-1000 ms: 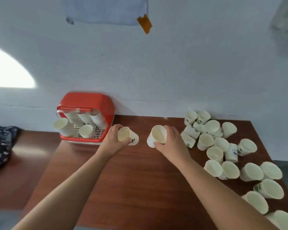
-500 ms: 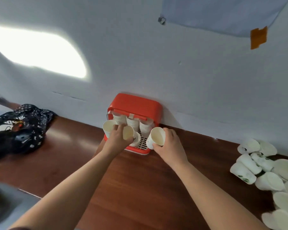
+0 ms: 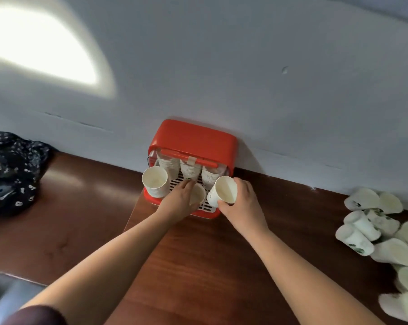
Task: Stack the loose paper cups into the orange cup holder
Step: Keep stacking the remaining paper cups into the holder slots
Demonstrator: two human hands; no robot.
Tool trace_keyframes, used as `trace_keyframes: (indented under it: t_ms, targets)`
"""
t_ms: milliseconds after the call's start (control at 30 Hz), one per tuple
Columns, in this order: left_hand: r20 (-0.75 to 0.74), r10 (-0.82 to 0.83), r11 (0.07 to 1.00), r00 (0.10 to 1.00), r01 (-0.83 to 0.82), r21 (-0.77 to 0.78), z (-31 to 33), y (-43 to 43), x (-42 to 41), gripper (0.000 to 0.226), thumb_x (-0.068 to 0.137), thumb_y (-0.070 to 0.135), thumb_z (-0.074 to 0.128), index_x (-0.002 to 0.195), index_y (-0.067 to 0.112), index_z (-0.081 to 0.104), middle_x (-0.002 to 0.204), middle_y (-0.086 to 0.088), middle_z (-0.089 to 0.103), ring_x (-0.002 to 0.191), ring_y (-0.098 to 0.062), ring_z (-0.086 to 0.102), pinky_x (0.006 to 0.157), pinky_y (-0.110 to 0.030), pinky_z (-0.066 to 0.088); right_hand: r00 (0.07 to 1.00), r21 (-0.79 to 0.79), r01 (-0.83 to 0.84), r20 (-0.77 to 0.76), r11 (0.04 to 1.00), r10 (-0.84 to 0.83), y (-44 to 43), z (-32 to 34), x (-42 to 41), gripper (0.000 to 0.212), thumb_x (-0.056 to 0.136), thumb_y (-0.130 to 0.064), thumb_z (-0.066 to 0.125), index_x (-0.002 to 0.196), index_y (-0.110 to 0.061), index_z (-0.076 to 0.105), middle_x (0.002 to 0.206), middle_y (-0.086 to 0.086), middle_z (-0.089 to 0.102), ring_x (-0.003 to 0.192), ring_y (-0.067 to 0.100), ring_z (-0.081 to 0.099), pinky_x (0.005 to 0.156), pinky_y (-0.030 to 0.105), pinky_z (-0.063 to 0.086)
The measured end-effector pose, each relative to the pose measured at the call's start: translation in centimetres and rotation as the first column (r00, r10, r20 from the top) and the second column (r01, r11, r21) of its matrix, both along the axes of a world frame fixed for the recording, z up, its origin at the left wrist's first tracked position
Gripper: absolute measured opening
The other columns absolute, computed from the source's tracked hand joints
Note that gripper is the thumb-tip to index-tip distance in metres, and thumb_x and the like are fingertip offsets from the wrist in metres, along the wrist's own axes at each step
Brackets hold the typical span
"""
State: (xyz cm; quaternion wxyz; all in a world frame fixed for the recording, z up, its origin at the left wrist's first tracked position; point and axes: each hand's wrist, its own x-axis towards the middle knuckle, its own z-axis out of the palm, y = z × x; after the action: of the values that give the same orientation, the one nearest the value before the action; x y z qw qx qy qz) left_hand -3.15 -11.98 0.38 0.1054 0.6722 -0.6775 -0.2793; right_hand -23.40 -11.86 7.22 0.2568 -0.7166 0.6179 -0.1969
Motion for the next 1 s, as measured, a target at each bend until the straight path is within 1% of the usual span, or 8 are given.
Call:
trace_keyframes:
  t_ms: [100,200,333,433,567,800,933,1000]
  targets:
    - [-0.113,0.061,0.998,0.992,-0.057,0.033,-0.3,0.2,0.5,0.078,0.091,0.029,0.066,0.155,0.012,0.024,0.157,-0.01,0.035,0.137,-0.029,0.044,0.109,-0.041,0.039,0.99,0.004,-0.01,0.141,1.0,0.009,-0.4,-0.5,1.2,0.067,0.08,-0.027,0.079,0.136,-0.022,0.044,0.13,-0.005,0.047,0.116,0.009,0.049,0.088,0.017,0.043]
    - [-0.236,0.144,0.989,0.961,-0.129,0.078,-0.4,0.4,1.6,0.058,0.099,0.018,0.051,0.153,0.011,0.03,0.152,-0.01,0.043,0.14,-0.026,0.04,0.113,-0.039,0.035,0.981,0.006,-0.045,0.19,0.999,0.043,-0.8,-1.5,2.8,0.066,0.079,-0.028,0.079,0.135,-0.025,0.044,0.128,-0.007,0.048,0.115,0.006,0.049,0.087,0.016,0.043]
    - [-0.402,0.342,0.94,0.849,-0.301,0.164,-0.6,0.6,2.8,0.043,0.105,0.028,0.041,0.146,0.016,0.045,0.143,-0.002,0.051,0.133,-0.017,0.045,0.109,-0.031,0.036,0.989,-0.029,-0.139,0.041,0.99,0.14,-1.4,-3.6,4.4,0.071,0.079,-0.028,0.078,0.139,-0.02,0.041,0.137,-0.003,0.047,0.125,0.015,0.049,0.098,0.029,0.048]
    - [-0.466,0.317,0.948,0.826,-0.276,0.156,-0.8,0.8,3.2,0.042,0.104,0.039,0.045,0.141,0.021,0.052,0.136,0.003,0.056,0.125,-0.011,0.052,0.103,-0.027,0.039,0.968,0.015,-0.228,-0.1,0.974,0.228,-1.7,-4.9,5.3,0.075,0.08,-0.027,0.078,0.142,-0.014,0.04,0.142,0.003,0.046,0.13,0.022,0.047,0.105,0.035,0.044]
    - [-0.414,0.168,0.984,0.895,-0.125,0.128,-2.2,0.9,3.7,0.055,0.093,0.032,0.064,0.145,0.028,0.045,0.135,0.003,0.058,0.12,-0.012,0.057,0.104,-0.034,0.048,0.975,0.208,-0.214,-0.009,0.954,0.221,-1.9,-6.1,5.6,0.078,0.085,-0.026,0.074,0.15,-0.019,0.031,0.151,0.004,0.041,0.137,0.021,0.041,0.107,0.033,0.039]
    - [-0.315,0.139,0.99,0.939,-0.121,0.076,-2.9,0.4,3.4,0.065,0.092,0.028,0.068,0.15,0.03,0.038,0.137,-0.002,0.058,0.12,-0.016,0.059,0.101,-0.037,0.05,0.989,0.184,-0.14,0.079,0.973,0.127,-1.8,-7.2,5.8,0.067,0.085,-0.024,0.075,0.143,-0.026,0.041,0.137,-0.001,0.056,0.125,0.02,0.054,0.096,0.028,0.044]
    - [-0.256,0.153,0.987,0.954,-0.138,0.077,-2.6,1.1,3.3,0.069,0.09,0.033,0.069,0.149,0.018,0.036,0.138,-0.007,0.056,0.124,-0.022,0.056,0.101,-0.043,0.05,0.988,0.208,-0.139,0.089,0.968,0.123,-1.4,-7.2,5.2,0.07,0.084,-0.025,0.075,0.144,-0.021,0.038,0.142,0.003,0.05,0.129,0.02,0.049,0.101,0.028,0.041]
    - [-0.211,0.205,0.978,0.956,-0.206,0.017,-1.9,2.0,2.8,0.057,0.091,0.03,0.067,0.14,0.011,0.044,0.132,-0.008,0.057,0.118,-0.023,0.056,0.096,-0.038,0.05,0.99,0.201,-0.133,0.063,0.97,0.122,-0.8,-6.7,4.1,0.068,0.087,-0.025,0.071,0.146,-0.018,0.036,0.145,0.004,0.045,0.131,0.02,0.047,0.104,0.028,0.039]
